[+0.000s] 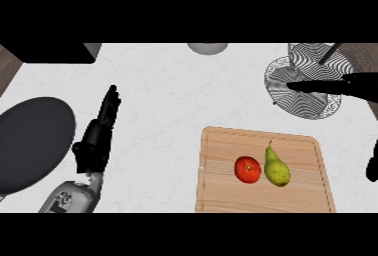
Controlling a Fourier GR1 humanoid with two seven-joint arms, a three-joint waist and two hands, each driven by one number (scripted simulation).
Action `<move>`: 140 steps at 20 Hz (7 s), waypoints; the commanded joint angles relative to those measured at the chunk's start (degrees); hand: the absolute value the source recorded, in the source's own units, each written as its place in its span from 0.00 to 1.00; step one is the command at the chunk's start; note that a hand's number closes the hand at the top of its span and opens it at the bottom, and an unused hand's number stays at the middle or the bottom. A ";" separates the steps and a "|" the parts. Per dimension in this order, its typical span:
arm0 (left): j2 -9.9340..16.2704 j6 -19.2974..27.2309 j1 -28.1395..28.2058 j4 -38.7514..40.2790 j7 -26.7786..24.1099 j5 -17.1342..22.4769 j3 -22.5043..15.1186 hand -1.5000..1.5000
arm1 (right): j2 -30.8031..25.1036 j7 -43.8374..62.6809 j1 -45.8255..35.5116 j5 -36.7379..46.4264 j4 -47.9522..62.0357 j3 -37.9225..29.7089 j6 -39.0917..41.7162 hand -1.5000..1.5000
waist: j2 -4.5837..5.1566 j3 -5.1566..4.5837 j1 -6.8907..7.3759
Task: Pick the pear from the cutting board and place it in the tiered basket
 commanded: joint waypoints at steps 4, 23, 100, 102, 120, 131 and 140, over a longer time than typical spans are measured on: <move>-0.50 -2.38 -1.73 1.61 1.36 -0.48 2.47 0.50 | -0.87 1.06 3.19 3.85 -3.69 3.12 4.23 0.00 | -0.04 -0.01 -0.42; -2.17 -6.03 2.10 -1.13 0.00 -3.59 4.61 0.50 | -5.84 -27.54 2.33 30.52 0.53 10.54 -2.63 0.00 | 0.27 0.08 0.72; -12.73 -12.53 2.84 -2.69 2.67 -13.87 12.52 0.50 | 13.70 -45.17 14.82 63.35 17.87 15.72 -34.46 1.00 | -0.07 0.01 -0.34; -12.45 -13.62 2.66 2.07 -2.19 -13.22 13.41 0.50 | 18.60 -43.88 13.08 65.96 22.25 16.76 -40.43 1.00 | 0.05 0.01 -0.17; -12.42 -13.35 2.27 -2.50 2.97 -13.68 13.73 0.50 | 4.22 -29.62 26.26 76.96 -4.04 7.17 -53.00 1.00 | -0.14 -0.02 -0.80; -12.68 -13.21 3.54 -5.99 4.60 -14.88 12.18 0.50 | -0.78 -21.02 18.64 57.00 -29.76 -12.71 -29.05 1.00 | -0.44 -0.10 -0.81; -10.42 -16.64 1.43 -3.33 3.95 -11.23 15.53 0.50 | -4.12 -15.64 4.85 42.32 -22.47 -25.46 -15.13 1.00 | -0.10 -0.07 -0.12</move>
